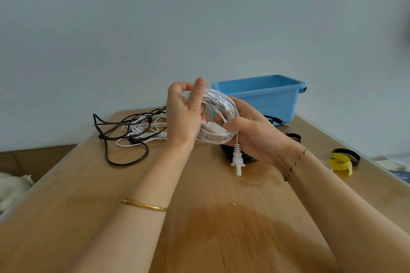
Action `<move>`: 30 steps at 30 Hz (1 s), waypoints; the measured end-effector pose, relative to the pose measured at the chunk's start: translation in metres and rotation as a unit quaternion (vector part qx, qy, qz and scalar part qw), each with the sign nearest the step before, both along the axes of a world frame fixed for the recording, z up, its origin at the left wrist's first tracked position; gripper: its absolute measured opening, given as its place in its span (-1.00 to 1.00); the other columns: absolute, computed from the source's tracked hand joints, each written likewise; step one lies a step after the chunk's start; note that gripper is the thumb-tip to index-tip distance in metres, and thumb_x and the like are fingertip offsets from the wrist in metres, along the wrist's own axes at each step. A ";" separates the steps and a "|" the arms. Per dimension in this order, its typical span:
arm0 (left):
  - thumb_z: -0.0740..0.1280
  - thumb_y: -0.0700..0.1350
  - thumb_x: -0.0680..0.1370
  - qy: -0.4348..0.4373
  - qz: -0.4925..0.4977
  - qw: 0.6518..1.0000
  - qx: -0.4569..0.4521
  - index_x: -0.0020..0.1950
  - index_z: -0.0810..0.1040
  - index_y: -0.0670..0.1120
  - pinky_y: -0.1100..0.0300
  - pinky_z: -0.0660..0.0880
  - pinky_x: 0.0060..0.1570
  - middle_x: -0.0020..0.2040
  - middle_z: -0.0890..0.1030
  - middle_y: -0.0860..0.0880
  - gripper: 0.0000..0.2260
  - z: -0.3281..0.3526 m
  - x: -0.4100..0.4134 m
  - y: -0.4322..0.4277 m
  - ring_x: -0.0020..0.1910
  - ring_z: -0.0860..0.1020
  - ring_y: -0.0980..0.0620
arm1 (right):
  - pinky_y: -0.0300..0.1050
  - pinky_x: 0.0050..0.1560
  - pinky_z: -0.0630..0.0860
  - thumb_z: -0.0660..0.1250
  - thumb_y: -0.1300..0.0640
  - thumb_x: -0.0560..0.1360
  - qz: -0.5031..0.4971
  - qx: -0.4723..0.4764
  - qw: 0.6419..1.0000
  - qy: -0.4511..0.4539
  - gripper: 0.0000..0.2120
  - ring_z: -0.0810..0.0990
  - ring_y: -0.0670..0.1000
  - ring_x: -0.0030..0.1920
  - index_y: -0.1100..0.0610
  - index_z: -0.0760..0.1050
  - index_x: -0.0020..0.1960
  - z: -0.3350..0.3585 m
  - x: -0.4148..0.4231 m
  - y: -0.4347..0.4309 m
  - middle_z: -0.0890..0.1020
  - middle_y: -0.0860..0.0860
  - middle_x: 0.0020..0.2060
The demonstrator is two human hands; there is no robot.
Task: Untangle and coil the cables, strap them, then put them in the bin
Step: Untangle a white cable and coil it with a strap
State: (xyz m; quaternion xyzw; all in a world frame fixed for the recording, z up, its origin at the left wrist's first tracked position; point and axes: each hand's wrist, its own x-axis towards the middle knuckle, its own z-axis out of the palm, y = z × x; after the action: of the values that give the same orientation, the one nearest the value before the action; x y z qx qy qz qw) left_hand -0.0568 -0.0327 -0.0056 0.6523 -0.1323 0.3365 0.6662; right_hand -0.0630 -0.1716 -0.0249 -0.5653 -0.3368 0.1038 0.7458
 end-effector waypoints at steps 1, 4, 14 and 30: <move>0.25 0.07 0.56 0.003 0.018 1.000 -0.008 -0.01 0.37 -0.13 0.32 0.36 -0.55 -0.38 0.45 0.01 -0.73 0.000 0.001 0.000 -0.52 0.43 0.19 | -0.15 -0.04 0.57 0.20 0.41 0.40 -0.001 0.001 1.000 0.000 -0.50 0.62 0.00 -0.04 0.26 0.33 0.35 0.000 -0.001 0.001 0.62 0.08 -0.04; 0.23 0.06 0.60 0.013 0.039 0.999 -0.030 -0.20 0.32 -0.11 0.38 0.31 -0.56 -0.45 0.37 0.04 -0.70 -0.001 0.006 0.001 -0.58 0.38 0.23 | -0.04 0.10 0.54 0.17 0.48 0.47 -0.006 -0.009 1.000 -0.013 -0.51 0.56 0.11 0.07 0.28 0.30 0.38 0.000 -0.001 0.001 0.55 0.22 0.09; 0.25 0.10 0.58 0.008 0.084 0.996 -0.041 -0.05 0.34 -0.19 0.27 0.36 -0.53 -0.43 0.41 0.03 -0.66 -0.004 0.012 0.006 -0.55 0.41 0.17 | 0.14 0.21 0.50 0.31 0.33 0.38 -0.002 -0.030 0.999 0.015 -0.38 0.52 0.20 0.24 0.16 0.28 0.42 -0.002 0.000 0.005 0.51 0.23 0.25; 0.24 0.12 0.57 0.047 0.066 0.995 -0.050 -0.01 0.30 -0.08 0.26 0.37 -0.56 -0.31 0.46 -0.12 -0.71 -0.004 0.004 0.001 -0.50 0.40 0.06 | -0.45 0.19 0.40 0.52 0.24 0.34 -0.133 -0.224 0.957 -0.126 -0.08 0.44 -0.30 0.19 0.01 0.03 0.50 0.000 -0.006 0.001 0.39 -0.20 0.22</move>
State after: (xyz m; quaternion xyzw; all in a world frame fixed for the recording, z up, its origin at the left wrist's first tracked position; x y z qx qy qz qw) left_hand -0.0532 -0.0319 -0.0098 0.6409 -0.0406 0.3553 0.6793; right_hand -0.0694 -0.1702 -0.0245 -0.7662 -0.3178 0.0042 0.5585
